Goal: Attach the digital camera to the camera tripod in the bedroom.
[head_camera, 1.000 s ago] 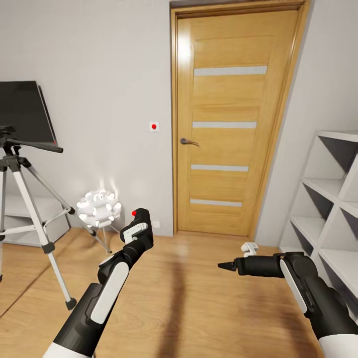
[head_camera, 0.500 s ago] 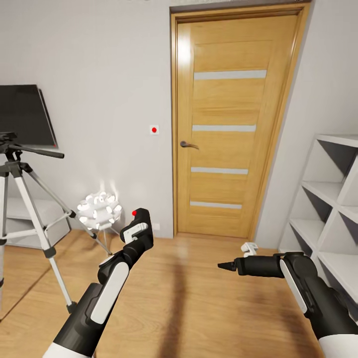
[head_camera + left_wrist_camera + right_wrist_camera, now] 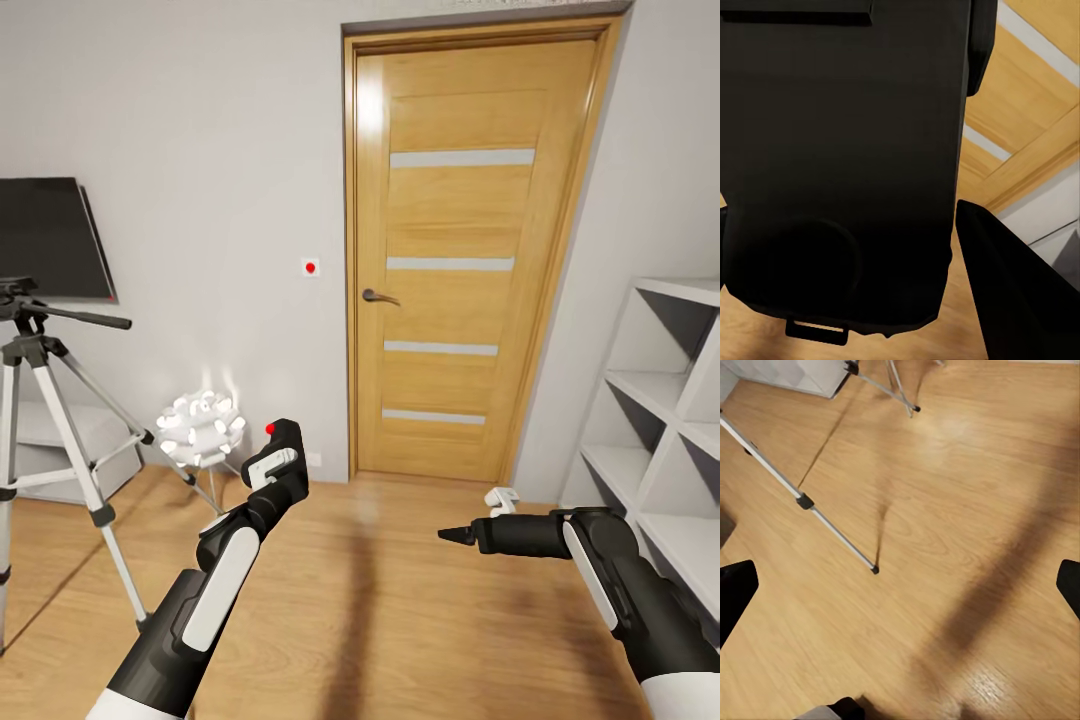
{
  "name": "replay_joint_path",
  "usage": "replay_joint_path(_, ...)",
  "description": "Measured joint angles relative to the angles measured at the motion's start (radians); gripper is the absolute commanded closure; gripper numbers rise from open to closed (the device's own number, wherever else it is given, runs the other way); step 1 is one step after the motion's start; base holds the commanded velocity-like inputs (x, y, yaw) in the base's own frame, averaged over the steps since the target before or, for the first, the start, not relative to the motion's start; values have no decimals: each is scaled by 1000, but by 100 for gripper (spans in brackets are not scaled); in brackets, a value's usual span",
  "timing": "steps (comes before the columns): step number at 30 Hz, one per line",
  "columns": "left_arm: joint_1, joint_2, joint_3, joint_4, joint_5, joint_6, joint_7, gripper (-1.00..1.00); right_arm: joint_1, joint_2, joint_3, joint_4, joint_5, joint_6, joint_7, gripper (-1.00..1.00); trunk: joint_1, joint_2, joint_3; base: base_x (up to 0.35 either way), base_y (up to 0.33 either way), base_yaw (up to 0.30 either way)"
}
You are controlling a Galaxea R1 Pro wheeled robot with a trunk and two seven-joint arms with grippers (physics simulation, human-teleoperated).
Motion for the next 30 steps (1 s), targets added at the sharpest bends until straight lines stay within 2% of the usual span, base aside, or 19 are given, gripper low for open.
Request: replay_joint_path(30,1,0,2,14,1,0,-2,100,0,1,1,7,-1,1,0,-100,-115,210,94,0,0,0)
